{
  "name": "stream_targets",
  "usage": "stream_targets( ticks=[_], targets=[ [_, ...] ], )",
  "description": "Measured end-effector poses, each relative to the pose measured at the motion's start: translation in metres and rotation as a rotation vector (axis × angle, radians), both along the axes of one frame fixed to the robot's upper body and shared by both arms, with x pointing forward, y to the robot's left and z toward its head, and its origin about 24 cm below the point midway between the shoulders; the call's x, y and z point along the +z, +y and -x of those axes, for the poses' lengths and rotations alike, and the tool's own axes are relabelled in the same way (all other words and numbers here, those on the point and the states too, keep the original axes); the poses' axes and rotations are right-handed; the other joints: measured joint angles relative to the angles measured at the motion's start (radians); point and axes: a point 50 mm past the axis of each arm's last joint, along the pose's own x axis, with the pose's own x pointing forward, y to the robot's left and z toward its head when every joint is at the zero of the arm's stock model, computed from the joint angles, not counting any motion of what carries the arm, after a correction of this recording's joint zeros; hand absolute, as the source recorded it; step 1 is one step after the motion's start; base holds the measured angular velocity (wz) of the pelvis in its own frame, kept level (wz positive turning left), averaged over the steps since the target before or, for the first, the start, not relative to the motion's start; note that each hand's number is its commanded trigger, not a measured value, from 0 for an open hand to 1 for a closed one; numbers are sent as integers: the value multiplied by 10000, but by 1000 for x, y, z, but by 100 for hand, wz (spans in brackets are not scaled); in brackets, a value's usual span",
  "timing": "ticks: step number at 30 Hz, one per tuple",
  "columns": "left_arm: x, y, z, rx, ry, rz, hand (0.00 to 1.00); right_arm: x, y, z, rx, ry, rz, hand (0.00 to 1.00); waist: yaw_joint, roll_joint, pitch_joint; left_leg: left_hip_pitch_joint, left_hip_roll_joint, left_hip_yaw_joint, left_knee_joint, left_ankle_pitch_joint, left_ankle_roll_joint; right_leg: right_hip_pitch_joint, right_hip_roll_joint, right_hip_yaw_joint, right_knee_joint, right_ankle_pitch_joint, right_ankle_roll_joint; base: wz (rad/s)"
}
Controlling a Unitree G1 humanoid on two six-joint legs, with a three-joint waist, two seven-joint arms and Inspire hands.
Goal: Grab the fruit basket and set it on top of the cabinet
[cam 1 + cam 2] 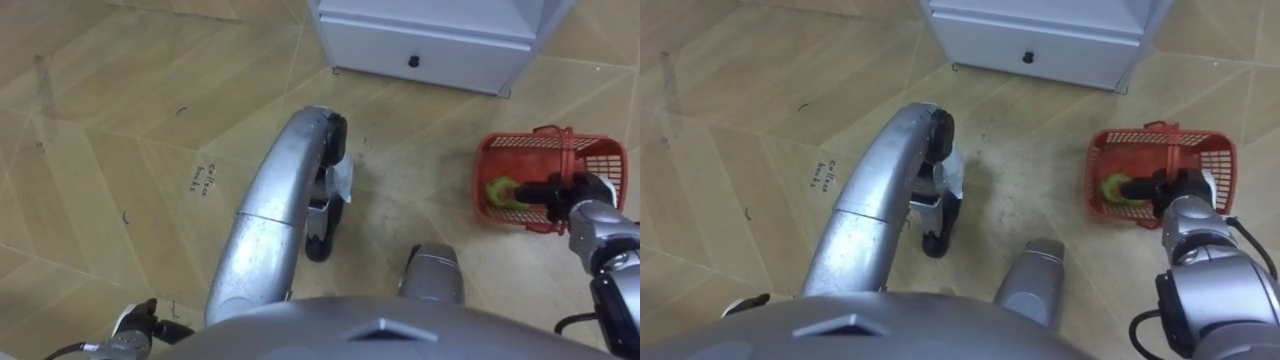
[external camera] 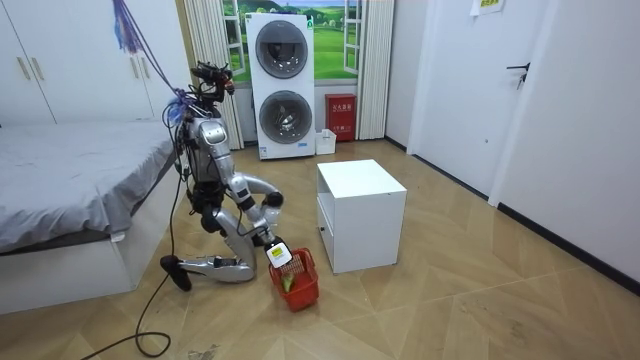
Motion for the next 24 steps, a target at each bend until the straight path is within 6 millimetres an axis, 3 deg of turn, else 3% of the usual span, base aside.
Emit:
stream_targets(
  ticks=[8,19,24],
  targets=[
    [0,0,-1,29,-33,58,0,-1,1,0,-434,-233,-311,100,151,-3,2,-4,7,-30,18,9,6,28,26,-17,0,0,0,0],
    [2,1,-14,421,-888,119,0,1,5,-7,-567,-773,-936,100,186,-221,103,47,7,-226,222,-6,31,237,225,36,3,1,2,-1],
    [4,4,-23,700,-1179,-55,0,11,15,-29,73,-1581,-1125,100,14,-432,172,155,-87,-429,426,-99,78,515,393,28,-47,1,0,-5]
  ],
)
